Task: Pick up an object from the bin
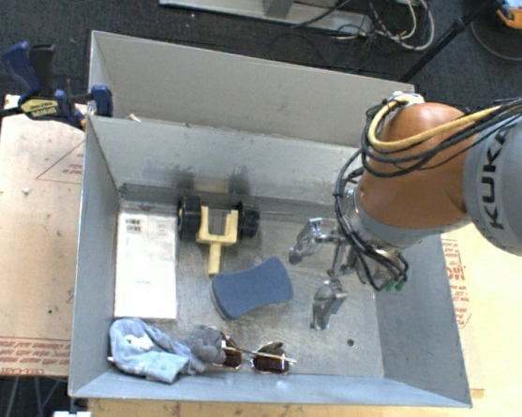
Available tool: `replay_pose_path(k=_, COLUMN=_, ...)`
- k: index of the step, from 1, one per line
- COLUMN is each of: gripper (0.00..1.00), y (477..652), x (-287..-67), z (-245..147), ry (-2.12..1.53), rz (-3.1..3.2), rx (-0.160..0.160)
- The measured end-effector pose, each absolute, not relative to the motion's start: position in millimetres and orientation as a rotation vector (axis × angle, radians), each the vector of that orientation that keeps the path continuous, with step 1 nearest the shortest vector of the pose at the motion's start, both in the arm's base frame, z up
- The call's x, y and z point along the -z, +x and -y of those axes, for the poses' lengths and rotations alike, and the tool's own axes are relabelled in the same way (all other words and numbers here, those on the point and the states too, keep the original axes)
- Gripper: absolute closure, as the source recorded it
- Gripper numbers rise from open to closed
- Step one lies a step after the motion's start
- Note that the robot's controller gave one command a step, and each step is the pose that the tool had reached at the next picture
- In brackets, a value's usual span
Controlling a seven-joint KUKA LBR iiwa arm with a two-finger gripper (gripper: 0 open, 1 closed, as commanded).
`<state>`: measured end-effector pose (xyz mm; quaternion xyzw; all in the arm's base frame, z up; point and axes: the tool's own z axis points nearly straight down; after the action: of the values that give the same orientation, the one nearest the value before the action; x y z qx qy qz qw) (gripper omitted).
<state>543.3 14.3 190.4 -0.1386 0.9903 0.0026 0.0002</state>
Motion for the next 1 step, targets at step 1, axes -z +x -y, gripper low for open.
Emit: replay_pose_path(k=1, gripper=0.0, y=541.7, x=-175.4, z=-12.7, ry=-0.277, rz=-3.121, rx=0.0)
